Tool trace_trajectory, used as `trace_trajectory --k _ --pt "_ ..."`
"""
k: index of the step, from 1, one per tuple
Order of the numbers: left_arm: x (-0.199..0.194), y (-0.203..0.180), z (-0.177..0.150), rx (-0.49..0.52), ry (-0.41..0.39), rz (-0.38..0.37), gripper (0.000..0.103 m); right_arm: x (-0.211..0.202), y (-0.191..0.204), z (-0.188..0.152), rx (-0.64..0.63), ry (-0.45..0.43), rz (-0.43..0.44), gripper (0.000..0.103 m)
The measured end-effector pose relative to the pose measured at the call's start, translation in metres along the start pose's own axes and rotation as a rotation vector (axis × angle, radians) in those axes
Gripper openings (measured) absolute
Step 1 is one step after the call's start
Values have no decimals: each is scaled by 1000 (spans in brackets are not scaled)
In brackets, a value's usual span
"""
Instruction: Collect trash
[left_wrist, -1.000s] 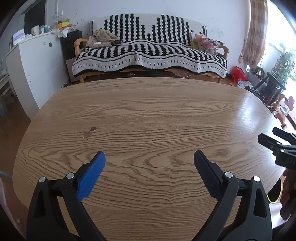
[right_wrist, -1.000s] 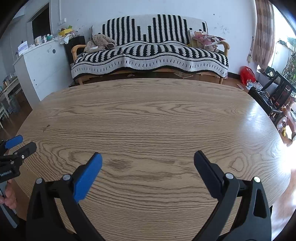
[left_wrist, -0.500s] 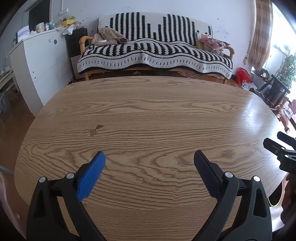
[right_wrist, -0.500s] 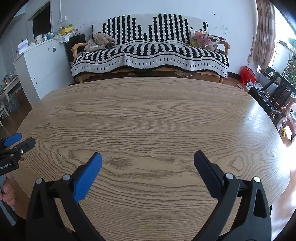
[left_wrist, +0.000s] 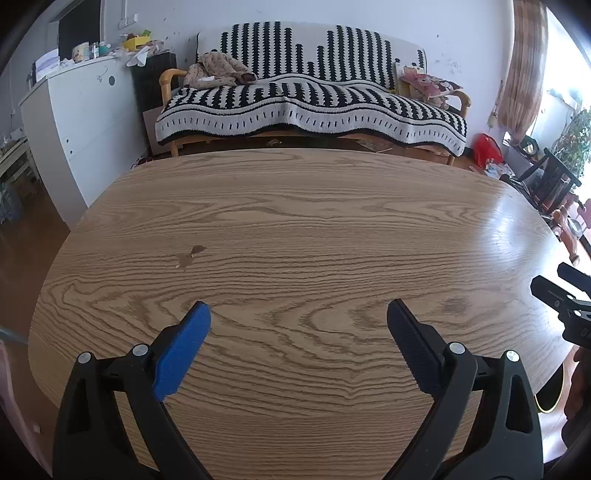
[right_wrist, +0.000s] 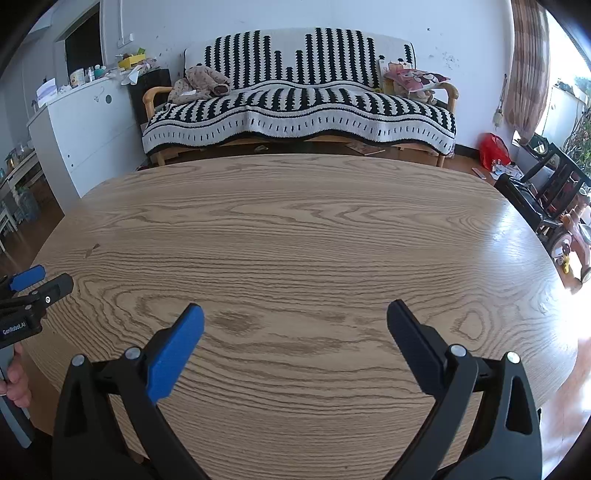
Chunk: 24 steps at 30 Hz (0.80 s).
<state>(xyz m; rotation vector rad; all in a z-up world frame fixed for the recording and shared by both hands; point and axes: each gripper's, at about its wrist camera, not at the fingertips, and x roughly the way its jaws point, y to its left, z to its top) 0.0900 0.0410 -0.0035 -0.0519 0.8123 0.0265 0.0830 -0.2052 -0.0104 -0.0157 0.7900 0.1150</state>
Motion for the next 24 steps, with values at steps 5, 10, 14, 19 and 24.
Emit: trace_trajectory --k 5,10,14,19,24 --pt "1 0 0 1 2 -2 93 0 -1 0 2 -1 -1 96" --pt "0 0 0 2 2 -3 93 -2 -3 -1 3 -4 -2 96" --pt "0 0 -1 2 0 -2 93 -3 -5 0 5 -6 -3 96" --pt "-1 0 -1 2 1 -2 93 -3 -5 0 4 -5 -3 96" --pt "-1 0 -2 2 2 0 93 -3 -4 0 5 -5 -3 96"
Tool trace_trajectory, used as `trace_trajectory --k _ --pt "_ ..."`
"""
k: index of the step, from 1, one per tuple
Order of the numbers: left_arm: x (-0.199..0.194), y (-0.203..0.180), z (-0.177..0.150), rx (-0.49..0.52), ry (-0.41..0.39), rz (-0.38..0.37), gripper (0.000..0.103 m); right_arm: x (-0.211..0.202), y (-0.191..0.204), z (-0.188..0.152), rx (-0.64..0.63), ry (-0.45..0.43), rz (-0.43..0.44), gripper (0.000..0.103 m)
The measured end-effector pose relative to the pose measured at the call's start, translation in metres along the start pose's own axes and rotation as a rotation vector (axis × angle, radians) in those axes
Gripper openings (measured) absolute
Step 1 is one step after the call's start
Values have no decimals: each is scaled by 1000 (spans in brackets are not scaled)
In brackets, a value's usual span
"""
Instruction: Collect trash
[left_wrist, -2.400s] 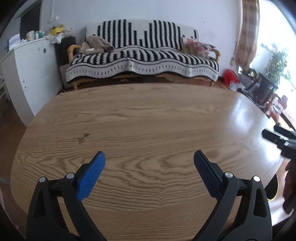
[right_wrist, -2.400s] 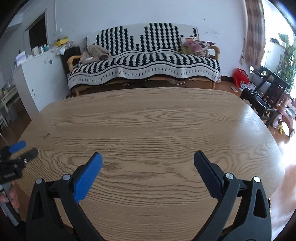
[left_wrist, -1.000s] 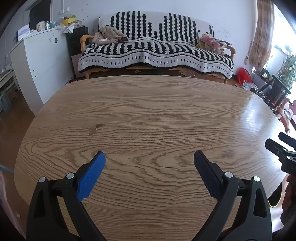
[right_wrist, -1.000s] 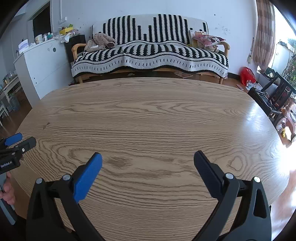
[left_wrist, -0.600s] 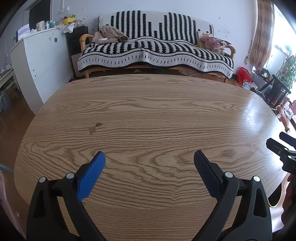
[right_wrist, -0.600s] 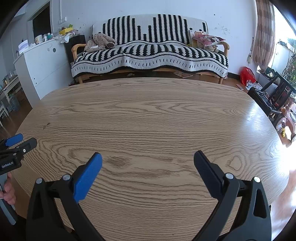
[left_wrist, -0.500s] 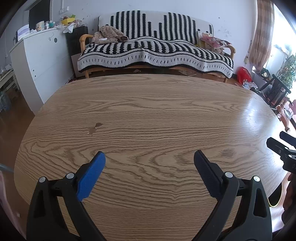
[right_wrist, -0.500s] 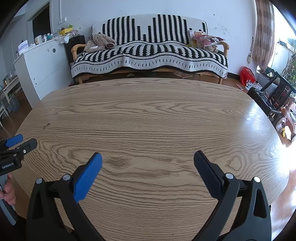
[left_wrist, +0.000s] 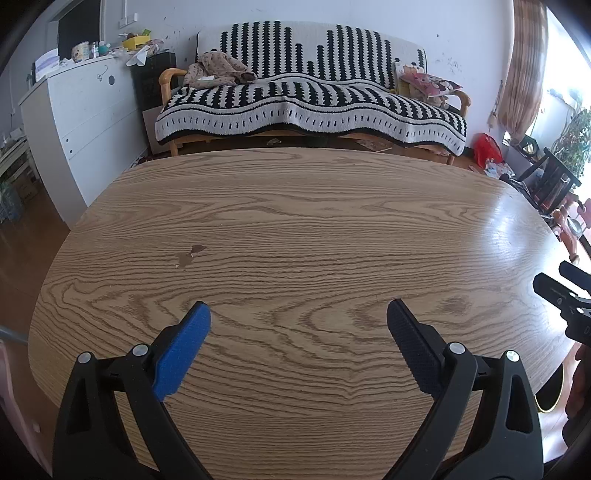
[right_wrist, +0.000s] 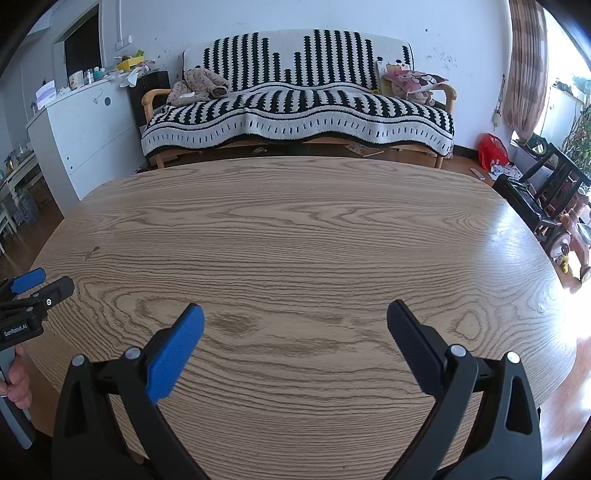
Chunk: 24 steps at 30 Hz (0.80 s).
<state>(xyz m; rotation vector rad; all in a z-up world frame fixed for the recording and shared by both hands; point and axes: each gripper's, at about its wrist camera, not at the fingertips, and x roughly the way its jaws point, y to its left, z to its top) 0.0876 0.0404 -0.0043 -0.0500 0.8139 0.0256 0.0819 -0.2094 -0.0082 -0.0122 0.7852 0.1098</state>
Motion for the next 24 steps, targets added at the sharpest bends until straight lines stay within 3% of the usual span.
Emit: trace_trajectory --k 24 --pt "5 3 0 8 9 4 93 -6 -6 -1 1 -8 1 96"
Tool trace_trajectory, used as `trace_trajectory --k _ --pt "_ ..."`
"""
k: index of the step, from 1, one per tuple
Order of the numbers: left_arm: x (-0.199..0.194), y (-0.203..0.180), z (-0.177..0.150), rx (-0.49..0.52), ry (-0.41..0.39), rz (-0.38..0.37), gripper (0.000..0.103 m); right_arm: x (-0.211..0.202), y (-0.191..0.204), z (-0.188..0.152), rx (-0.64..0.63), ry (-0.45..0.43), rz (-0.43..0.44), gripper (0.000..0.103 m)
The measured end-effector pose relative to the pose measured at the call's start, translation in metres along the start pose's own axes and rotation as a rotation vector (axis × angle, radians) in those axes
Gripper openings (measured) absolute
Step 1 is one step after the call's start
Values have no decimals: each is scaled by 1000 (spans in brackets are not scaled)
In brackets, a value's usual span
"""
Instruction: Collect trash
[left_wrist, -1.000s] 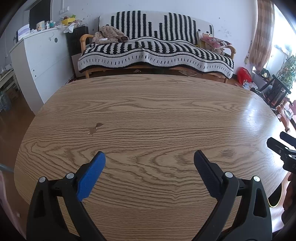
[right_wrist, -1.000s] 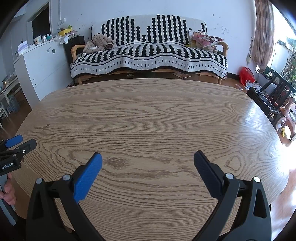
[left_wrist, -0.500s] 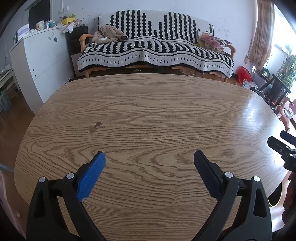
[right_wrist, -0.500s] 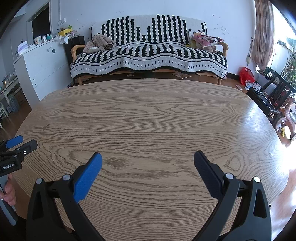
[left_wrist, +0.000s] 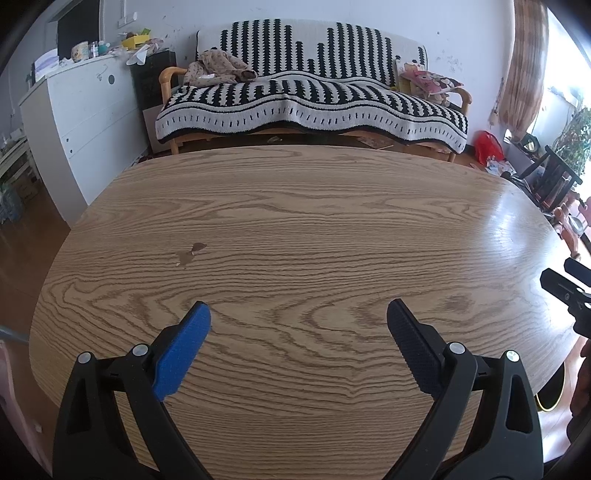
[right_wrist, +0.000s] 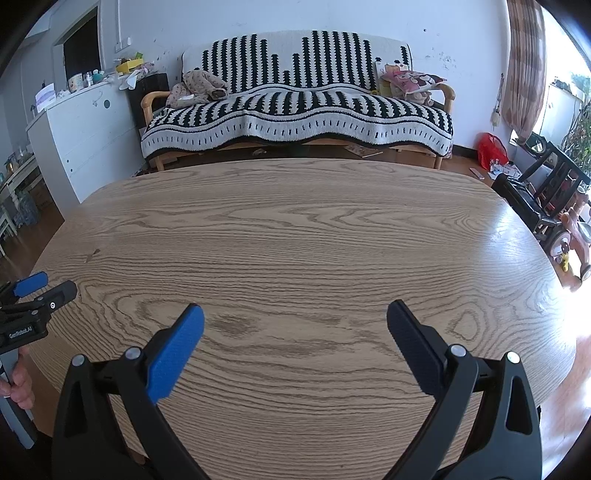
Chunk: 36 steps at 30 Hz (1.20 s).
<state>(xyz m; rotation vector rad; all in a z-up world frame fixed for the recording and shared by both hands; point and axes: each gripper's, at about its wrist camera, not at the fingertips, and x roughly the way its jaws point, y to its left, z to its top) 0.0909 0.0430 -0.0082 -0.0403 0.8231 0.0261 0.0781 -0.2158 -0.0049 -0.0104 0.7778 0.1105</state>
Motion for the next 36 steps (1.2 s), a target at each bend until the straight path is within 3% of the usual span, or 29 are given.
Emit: trace_trajectory --k 36 --pt "-1 0 3 -25 16 3 94 4 -3 -1 -1 13 -1 96"
